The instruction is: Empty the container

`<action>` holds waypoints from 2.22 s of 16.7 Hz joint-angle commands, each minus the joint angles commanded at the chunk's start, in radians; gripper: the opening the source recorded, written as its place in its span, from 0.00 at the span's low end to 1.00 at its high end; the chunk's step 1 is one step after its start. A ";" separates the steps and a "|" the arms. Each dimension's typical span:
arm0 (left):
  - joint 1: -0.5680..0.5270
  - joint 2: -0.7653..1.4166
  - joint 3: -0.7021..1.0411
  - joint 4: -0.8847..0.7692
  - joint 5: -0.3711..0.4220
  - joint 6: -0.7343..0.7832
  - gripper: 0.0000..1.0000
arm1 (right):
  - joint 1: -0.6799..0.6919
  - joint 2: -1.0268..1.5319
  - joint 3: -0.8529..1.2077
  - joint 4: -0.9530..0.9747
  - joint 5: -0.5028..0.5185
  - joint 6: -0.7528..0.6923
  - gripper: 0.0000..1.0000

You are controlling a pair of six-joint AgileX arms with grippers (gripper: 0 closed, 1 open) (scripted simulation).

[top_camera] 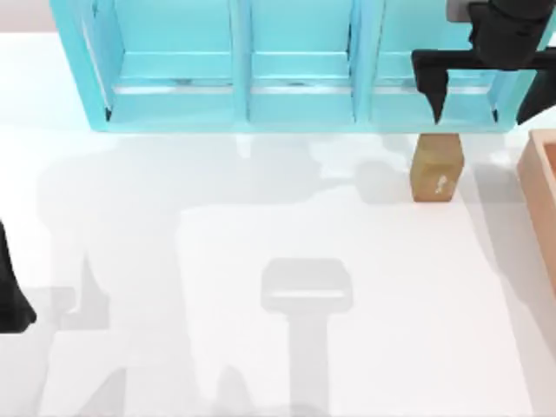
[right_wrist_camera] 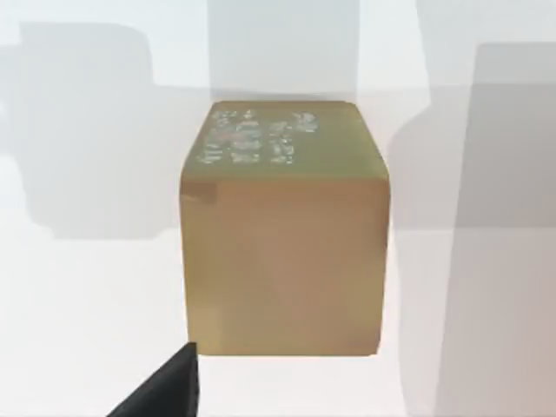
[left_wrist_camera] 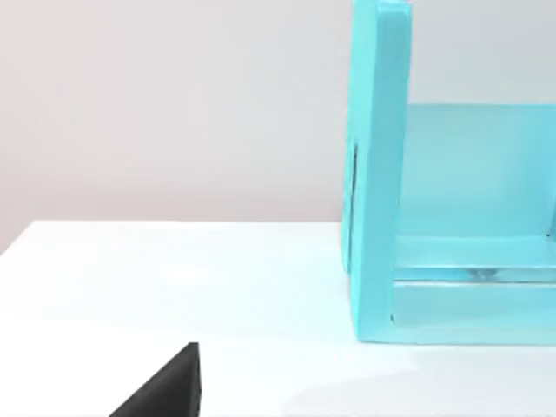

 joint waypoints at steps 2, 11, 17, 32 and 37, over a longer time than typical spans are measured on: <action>0.000 0.000 0.000 0.000 0.000 0.000 1.00 | -0.078 -0.076 -0.098 0.022 -0.002 -0.078 1.00; 0.000 0.000 0.000 0.000 0.000 0.000 1.00 | -0.499 -0.456 -0.626 0.145 -0.010 -0.496 1.00; 0.000 0.000 0.000 0.000 0.000 0.000 1.00 | -0.522 -0.479 -0.652 0.152 -0.010 -0.523 1.00; 0.000 0.000 0.000 0.000 0.000 0.000 1.00 | -0.521 -0.426 -0.976 0.532 -0.010 -0.518 1.00; 0.000 0.000 0.000 0.000 0.000 0.000 1.00 | -0.521 -0.426 -0.976 0.532 -0.010 -0.518 0.85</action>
